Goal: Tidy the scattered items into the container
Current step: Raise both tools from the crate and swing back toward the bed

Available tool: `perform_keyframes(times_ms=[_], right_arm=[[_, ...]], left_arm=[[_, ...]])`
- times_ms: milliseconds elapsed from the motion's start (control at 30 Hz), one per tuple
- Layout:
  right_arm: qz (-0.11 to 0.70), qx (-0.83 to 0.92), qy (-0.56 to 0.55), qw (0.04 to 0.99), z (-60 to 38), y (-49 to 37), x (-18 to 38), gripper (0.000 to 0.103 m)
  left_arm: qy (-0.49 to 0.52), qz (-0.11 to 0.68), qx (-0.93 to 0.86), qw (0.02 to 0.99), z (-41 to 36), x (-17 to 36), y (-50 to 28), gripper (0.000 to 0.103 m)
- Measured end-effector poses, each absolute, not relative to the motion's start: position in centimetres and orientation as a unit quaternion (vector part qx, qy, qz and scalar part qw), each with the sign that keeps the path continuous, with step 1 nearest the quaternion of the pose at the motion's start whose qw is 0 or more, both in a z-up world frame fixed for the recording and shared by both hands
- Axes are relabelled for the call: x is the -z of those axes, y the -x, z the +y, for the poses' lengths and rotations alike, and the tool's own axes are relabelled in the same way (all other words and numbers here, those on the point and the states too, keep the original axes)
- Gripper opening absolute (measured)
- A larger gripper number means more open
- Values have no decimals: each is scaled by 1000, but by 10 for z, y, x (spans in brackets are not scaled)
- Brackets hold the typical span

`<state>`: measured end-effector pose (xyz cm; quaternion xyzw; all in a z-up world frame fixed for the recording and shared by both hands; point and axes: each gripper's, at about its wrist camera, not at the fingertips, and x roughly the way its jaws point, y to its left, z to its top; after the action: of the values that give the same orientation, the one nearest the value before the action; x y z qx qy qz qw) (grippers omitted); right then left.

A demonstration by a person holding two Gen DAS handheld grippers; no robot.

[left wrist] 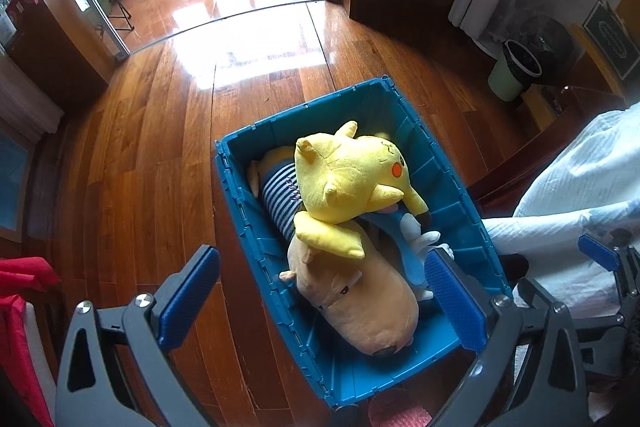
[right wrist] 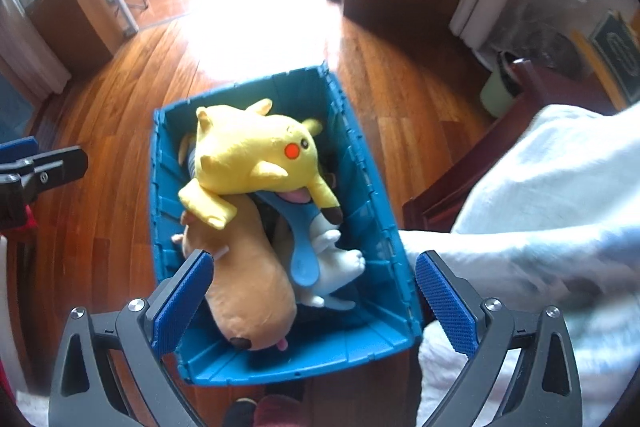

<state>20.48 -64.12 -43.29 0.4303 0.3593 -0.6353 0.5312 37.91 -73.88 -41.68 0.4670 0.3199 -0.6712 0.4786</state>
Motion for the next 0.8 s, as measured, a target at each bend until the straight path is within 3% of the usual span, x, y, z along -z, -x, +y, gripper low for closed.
perform_keyframes(times_ms=[433, 800], right_arm=[[273, 714, -407, 500, -486, -205, 250, 102], [186, 810, -391, 396, -312, -121, 144, 102]], left_arm=[[-459, 243, 742, 424, -602, 256, -364, 103], [-424, 170, 830, 320, -485, 156, -251, 103]])
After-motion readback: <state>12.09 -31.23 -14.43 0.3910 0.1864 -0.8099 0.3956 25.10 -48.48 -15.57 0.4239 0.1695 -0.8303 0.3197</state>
